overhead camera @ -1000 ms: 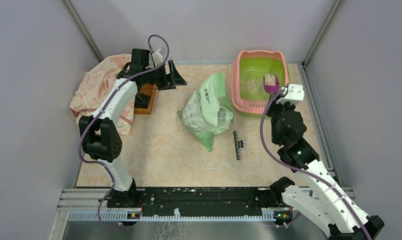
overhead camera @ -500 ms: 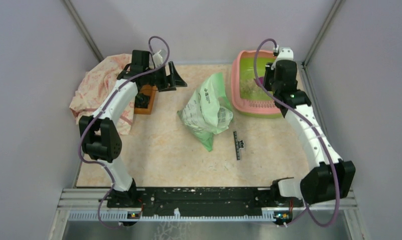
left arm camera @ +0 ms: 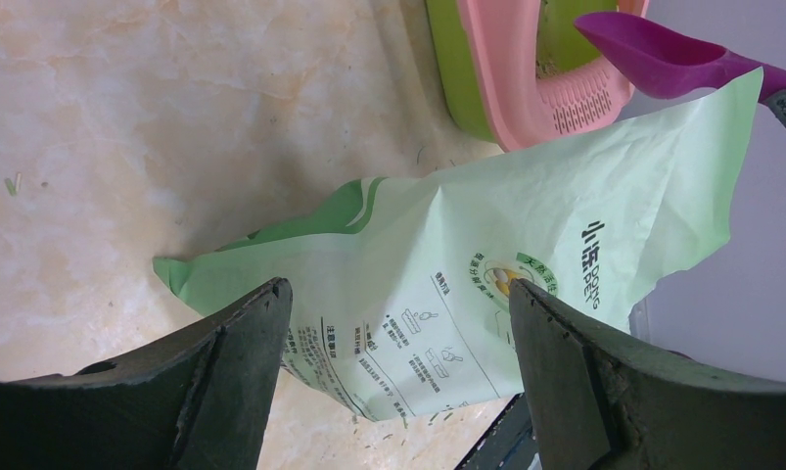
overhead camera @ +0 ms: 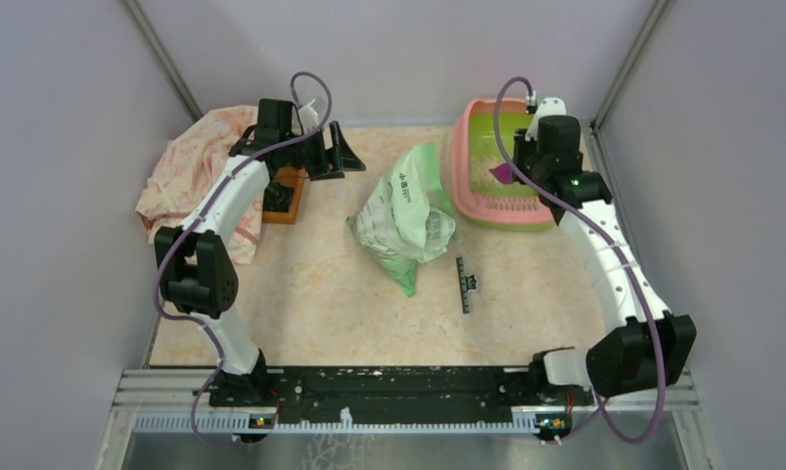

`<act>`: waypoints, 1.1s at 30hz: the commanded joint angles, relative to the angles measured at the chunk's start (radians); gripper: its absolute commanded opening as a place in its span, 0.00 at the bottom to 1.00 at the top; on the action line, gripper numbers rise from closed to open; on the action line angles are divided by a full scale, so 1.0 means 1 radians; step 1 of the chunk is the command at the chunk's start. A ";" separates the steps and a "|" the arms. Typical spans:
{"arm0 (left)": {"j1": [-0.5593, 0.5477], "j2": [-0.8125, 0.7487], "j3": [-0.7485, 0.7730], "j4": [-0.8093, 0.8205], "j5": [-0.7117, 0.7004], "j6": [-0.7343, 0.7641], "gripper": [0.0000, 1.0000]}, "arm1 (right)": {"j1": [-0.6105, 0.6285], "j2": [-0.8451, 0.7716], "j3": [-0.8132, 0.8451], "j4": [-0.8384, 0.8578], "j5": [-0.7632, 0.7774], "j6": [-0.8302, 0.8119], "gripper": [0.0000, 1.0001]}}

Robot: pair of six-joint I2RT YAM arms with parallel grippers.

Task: Fill the litter box with clean litter
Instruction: 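Pour the cat litter into the litter box, then scoop the cat litter from the cat litter bag.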

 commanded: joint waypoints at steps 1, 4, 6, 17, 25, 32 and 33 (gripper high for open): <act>0.004 -0.036 0.011 -0.001 -0.002 0.019 0.87 | -0.004 -0.156 -0.078 0.098 -0.020 -0.025 0.00; 0.004 -0.039 0.018 -0.011 -0.009 0.020 0.87 | -0.004 -0.289 -0.157 0.145 -0.100 -0.012 0.00; 0.004 -0.041 0.021 -0.018 -0.016 0.024 0.87 | -0.003 -0.353 -0.178 0.113 -0.178 0.008 0.00; 0.003 -0.043 0.053 -0.061 -0.063 0.021 0.99 | -0.003 -0.494 -0.073 -0.271 -0.539 -0.004 0.00; 0.003 -0.031 0.059 -0.068 -0.074 -0.005 0.99 | 0.007 -0.474 -0.045 -0.315 -0.619 -0.005 0.00; 0.003 -0.034 0.051 -0.068 -0.077 -0.005 0.99 | 0.067 -0.418 -0.066 -0.257 -0.599 0.011 0.00; 0.003 -0.035 0.047 -0.066 -0.076 -0.005 0.99 | 0.096 -0.402 -0.059 -0.250 -0.570 0.010 0.00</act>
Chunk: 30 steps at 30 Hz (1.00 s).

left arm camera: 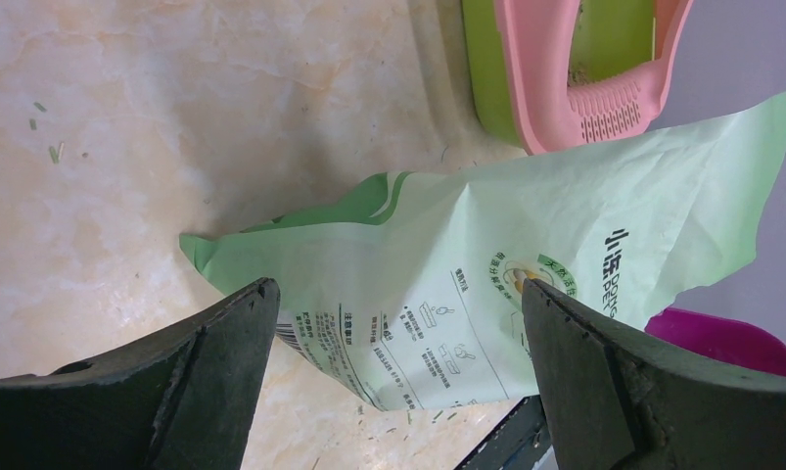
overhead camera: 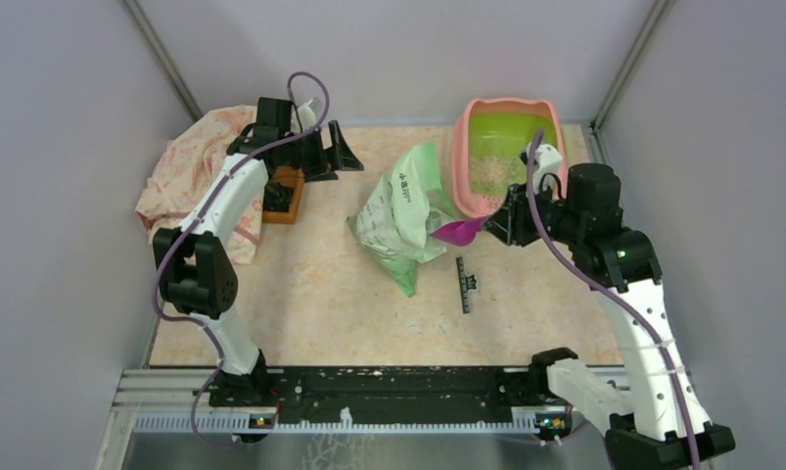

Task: Fill the litter box with clean litter
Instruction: 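Scoop the cat litter from the cat litter bag.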

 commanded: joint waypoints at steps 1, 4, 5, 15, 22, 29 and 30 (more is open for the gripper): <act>0.003 -0.033 0.016 0.004 -0.002 -0.001 0.99 | 0.095 0.048 0.045 0.090 0.050 0.003 0.00; 0.004 -0.037 0.006 0.008 -0.006 0.003 0.99 | 0.171 0.112 0.071 0.113 0.124 0.002 0.00; 0.005 -0.037 0.005 0.007 -0.006 0.005 0.99 | 0.187 0.140 0.082 0.114 0.150 0.001 0.00; 0.005 -0.036 -0.010 0.015 -0.005 0.010 0.99 | 0.281 0.354 0.238 0.090 0.359 -0.056 0.00; 0.006 -0.035 -0.029 0.031 -0.004 0.008 0.99 | 0.314 0.437 0.254 0.107 0.343 -0.064 0.00; 0.005 -0.024 -0.030 0.040 -0.003 0.007 0.99 | 0.375 0.529 0.261 0.095 0.338 -0.067 0.00; 0.006 -0.022 -0.033 0.042 -0.003 0.007 0.99 | 0.386 0.544 0.259 0.103 0.336 -0.067 0.00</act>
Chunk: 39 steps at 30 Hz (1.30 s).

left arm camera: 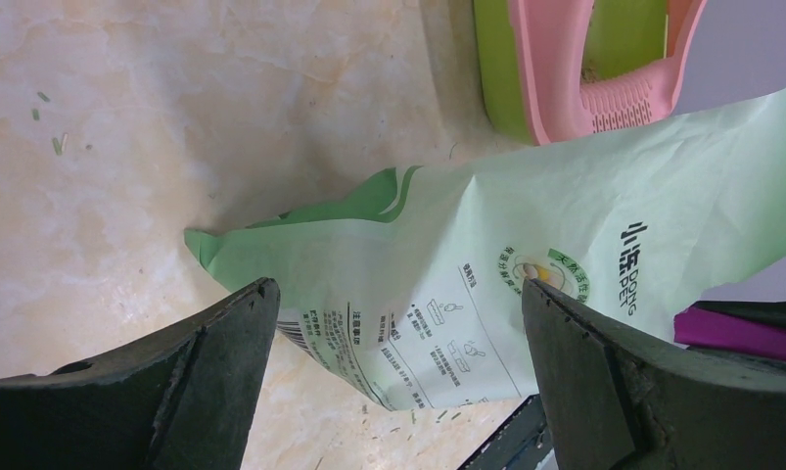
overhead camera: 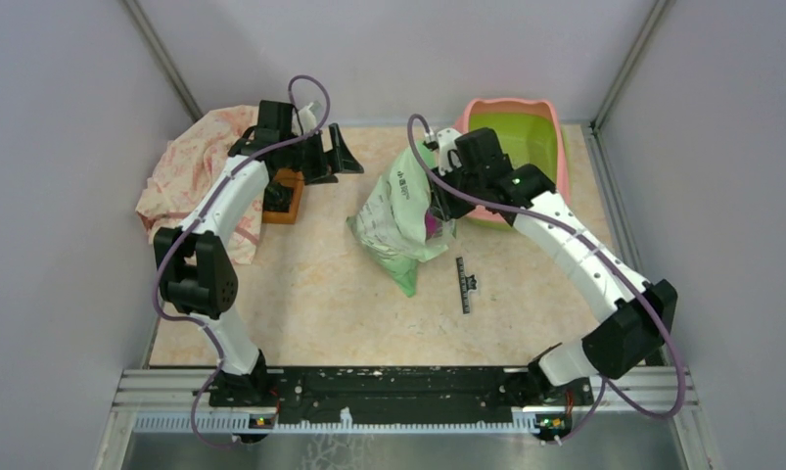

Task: Fill the litter box with clean litter
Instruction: 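Scoop the cat litter from the cat litter bag.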

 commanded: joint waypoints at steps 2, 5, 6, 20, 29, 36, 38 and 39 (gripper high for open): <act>0.005 -0.018 -0.013 0.033 0.002 0.007 0.99 | 0.061 0.055 0.026 0.079 0.014 -0.013 0.00; 0.006 -0.019 -0.018 0.034 -0.003 0.009 0.99 | 0.080 0.072 -0.049 0.190 0.011 0.017 0.00; 0.006 -0.019 -0.018 0.034 -0.006 0.011 0.99 | 0.088 0.074 -0.080 0.230 0.012 0.029 0.00; 0.009 -0.034 -0.043 0.032 -0.021 0.009 0.99 | 0.227 -0.076 -0.665 0.931 0.214 0.146 0.00; 0.009 -0.064 -0.075 0.029 -0.046 0.001 0.99 | 0.286 -0.140 -0.898 1.215 0.374 0.152 0.00; 0.009 -0.069 -0.084 0.036 -0.051 -0.004 0.99 | 0.321 -0.273 -1.048 1.368 0.442 0.095 0.00; 0.009 -0.069 -0.078 0.034 -0.050 -0.005 0.99 | 0.324 -0.312 -1.079 1.404 0.441 0.079 0.00; 0.009 -0.068 -0.075 0.034 -0.050 -0.006 0.99 | 0.326 -0.332 -1.092 1.413 0.447 0.072 0.00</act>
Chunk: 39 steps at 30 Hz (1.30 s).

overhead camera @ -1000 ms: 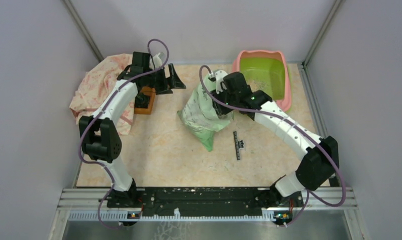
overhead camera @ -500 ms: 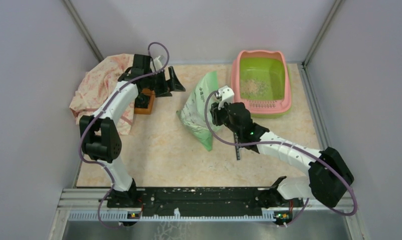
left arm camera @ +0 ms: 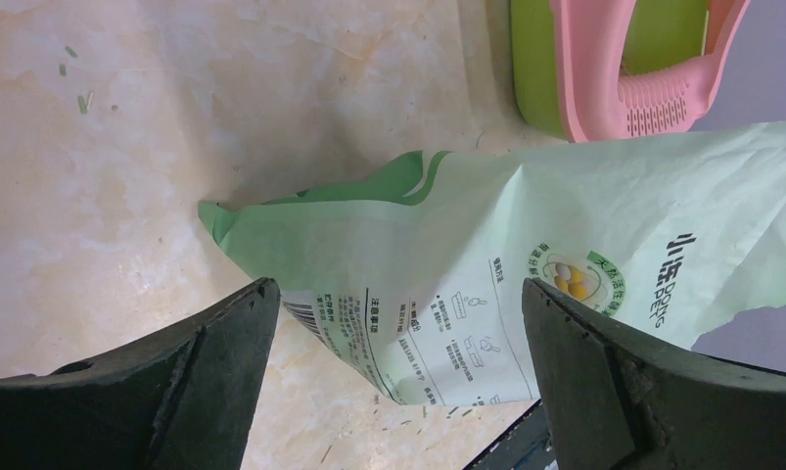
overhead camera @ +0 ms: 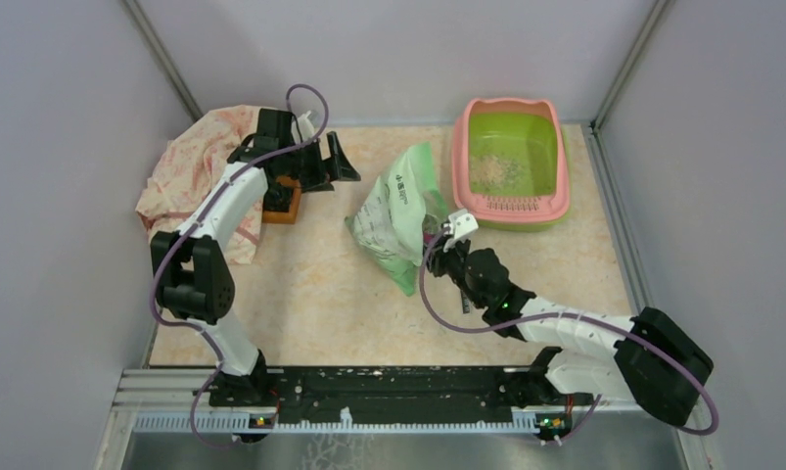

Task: Fill the litter box with clean litter
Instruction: 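Scoop the cat litter from the cat litter bag.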

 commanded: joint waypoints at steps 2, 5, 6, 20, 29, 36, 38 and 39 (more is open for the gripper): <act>0.003 -0.028 0.014 0.016 -0.003 -0.005 0.99 | 0.029 -0.100 -0.078 0.021 0.011 -0.052 0.00; 0.003 -0.030 0.014 0.017 -0.001 -0.007 0.99 | 0.042 -0.163 -0.104 0.024 0.029 -0.077 0.00; 0.003 -0.032 0.014 0.016 0.000 -0.008 0.99 | 0.044 -0.186 -0.114 0.026 0.035 -0.083 0.00; 0.001 -0.021 0.035 0.011 0.005 -0.008 0.99 | 0.047 -0.467 -0.181 -0.091 0.085 -0.122 0.00; 0.001 -0.017 0.049 0.001 -0.002 -0.003 0.99 | 0.045 -0.699 -0.217 -0.215 0.069 -0.178 0.00; 0.000 -0.010 0.062 -0.005 0.000 -0.002 0.99 | 0.045 -0.854 -0.268 -0.248 0.026 -0.179 0.00; 0.000 -0.011 0.068 -0.011 -0.003 0.000 0.99 | 0.045 -0.887 -0.288 -0.239 0.007 -0.175 0.00; 0.000 -0.011 0.070 -0.013 -0.003 0.000 0.99 | 0.045 -0.899 -0.294 -0.237 -0.002 -0.171 0.00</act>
